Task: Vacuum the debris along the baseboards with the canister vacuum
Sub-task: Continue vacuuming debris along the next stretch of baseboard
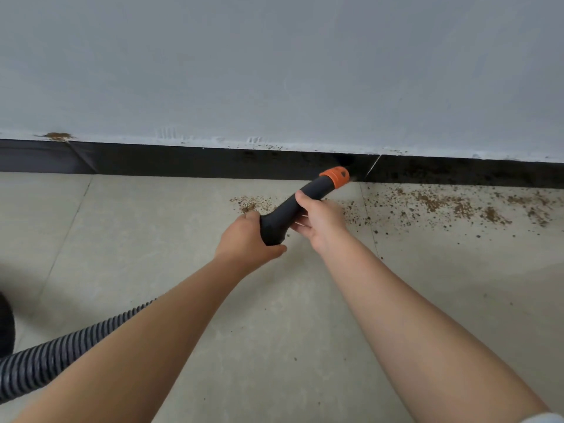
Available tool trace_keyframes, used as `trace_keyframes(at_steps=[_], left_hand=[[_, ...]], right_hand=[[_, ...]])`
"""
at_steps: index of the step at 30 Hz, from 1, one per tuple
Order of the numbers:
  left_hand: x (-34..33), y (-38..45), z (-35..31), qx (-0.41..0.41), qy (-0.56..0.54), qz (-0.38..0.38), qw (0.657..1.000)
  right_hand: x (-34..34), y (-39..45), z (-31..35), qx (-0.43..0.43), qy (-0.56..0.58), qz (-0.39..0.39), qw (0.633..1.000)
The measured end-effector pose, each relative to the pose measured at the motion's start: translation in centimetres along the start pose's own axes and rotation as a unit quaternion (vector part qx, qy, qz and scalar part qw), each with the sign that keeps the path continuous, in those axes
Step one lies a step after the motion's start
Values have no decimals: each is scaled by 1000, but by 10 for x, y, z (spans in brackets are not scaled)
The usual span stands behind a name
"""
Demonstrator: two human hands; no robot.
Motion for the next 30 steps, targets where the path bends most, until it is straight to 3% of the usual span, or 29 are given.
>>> trace_keyframes(at_steps=[6,13,18,30], left_hand=[[42,-28,55,39,6,-45,998],[85,-73,136,123,5,-49,991],[111,-92,178,144,-24,-82,986],[131,-104,206,151,-7,-81,985]], right_hand=[[-59,-25,-27,-21,-29,37,999],[-133,-63,-82,-109,-57,114,986],[-179,-84,-100,-106,-77,142,981],[-209,-98,-113,-127,-74,172,974]])
Point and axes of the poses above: each hand's wrist, its own y-axis towards the middle knuckle, its own x-axis out of the back of the hand, z = x × y, the point moved 4 cm from there along y, towards the middle knuckle, and after that the axes turned 1 degree about z, right-handed, at the moved point
